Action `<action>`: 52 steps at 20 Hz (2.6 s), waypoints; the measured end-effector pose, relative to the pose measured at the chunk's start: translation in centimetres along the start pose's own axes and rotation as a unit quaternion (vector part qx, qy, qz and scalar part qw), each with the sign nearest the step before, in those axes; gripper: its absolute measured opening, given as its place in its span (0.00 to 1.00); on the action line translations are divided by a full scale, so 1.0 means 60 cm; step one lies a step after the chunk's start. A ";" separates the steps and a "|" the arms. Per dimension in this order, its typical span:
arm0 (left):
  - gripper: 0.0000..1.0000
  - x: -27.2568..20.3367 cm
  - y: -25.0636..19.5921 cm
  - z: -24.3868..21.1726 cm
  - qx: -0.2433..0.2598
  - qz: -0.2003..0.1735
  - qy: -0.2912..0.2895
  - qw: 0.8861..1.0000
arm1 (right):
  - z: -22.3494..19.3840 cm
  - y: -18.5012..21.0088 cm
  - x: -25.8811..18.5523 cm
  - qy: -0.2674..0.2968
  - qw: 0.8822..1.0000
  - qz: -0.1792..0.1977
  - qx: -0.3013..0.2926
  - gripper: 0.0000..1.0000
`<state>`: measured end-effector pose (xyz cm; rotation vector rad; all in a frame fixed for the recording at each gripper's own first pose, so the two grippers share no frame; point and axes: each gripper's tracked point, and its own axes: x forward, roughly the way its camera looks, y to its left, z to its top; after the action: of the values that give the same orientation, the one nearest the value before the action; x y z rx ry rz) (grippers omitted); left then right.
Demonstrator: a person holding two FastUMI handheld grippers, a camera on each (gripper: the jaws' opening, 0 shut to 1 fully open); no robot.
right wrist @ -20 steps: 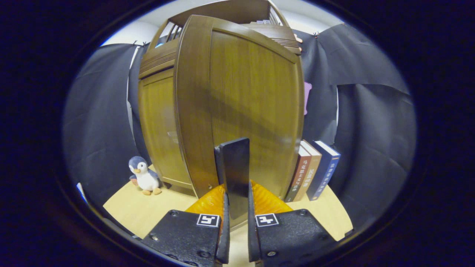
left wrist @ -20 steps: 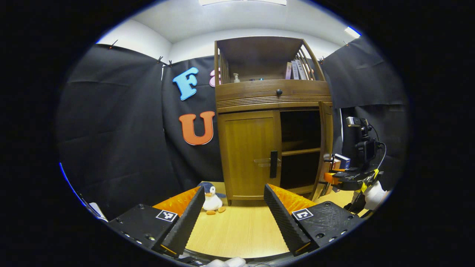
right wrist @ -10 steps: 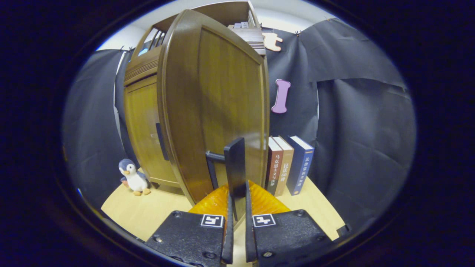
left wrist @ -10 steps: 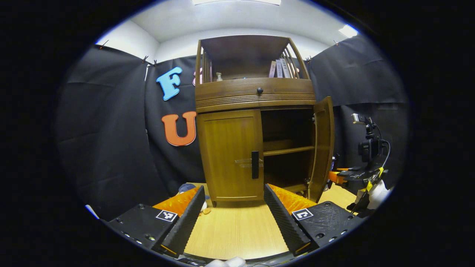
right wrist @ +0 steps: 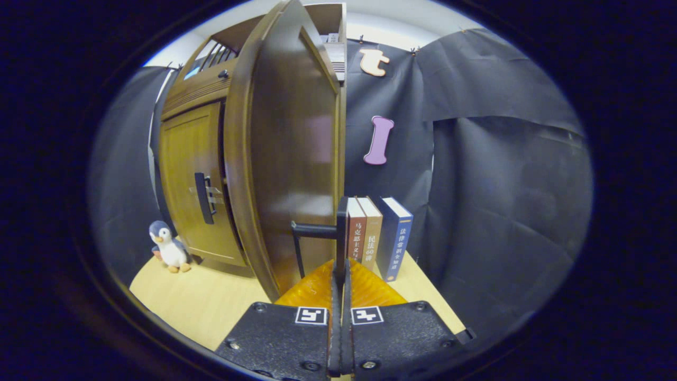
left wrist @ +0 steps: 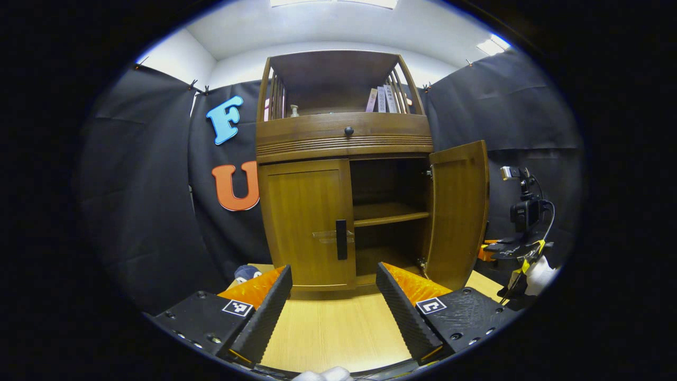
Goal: Open the right door of the double-door shoe cabinet with the right hand, and open the left door with the left hand.
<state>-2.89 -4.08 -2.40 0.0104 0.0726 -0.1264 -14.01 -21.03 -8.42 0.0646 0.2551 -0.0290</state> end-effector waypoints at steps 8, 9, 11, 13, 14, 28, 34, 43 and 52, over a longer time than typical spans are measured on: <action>0.96 0.012 -0.042 0.004 0.004 -0.005 0.006 1.000 | 0.004 -0.054 0.006 0.001 0.999 0.036 0.009 0.04; 0.96 0.014 -0.050 0.004 0.006 -0.005 0.008 1.000 | 0.005 -0.063 0.008 0.003 0.999 0.045 0.007 0.04; 0.96 0.019 -0.067 0.009 0.007 -0.003 0.009 1.000 | 0.008 -0.077 0.011 0.004 0.998 0.061 0.002 0.04; 0.96 0.025 -0.086 0.014 0.009 0.001 0.008 1.000 | 0.009 -0.090 0.014 0.006 0.997 0.077 -0.005 0.04; 0.96 0.027 -0.094 0.015 0.009 0.005 0.010 1.000 | 0.008 -0.095 0.016 0.006 0.996 0.086 -0.006 0.04; 0.96 0.053 -0.162 0.033 -0.001 0.103 0.013 0.995 | 0.010 -0.130 0.012 0.042 0.986 0.158 -0.013 0.12; 0.96 0.059 -0.137 0.025 0.012 0.134 0.022 0.991 | 0.039 -0.169 -0.038 0.026 0.989 0.142 -0.025 0.70; 0.96 0.103 -0.051 0.021 0.013 0.087 0.022 0.996 | 0.120 -0.125 -0.161 -0.042 0.998 0.042 0.020 0.96; 0.96 0.204 0.060 -0.009 0.022 0.038 0.008 0.999 | 0.128 0.105 -0.219 -0.071 0.997 0.026 0.031 1.00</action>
<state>9.65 -2.02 -3.81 0.0574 0.0862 -0.0514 -24.57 -14.96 2.73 0.1300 0.1104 0.0111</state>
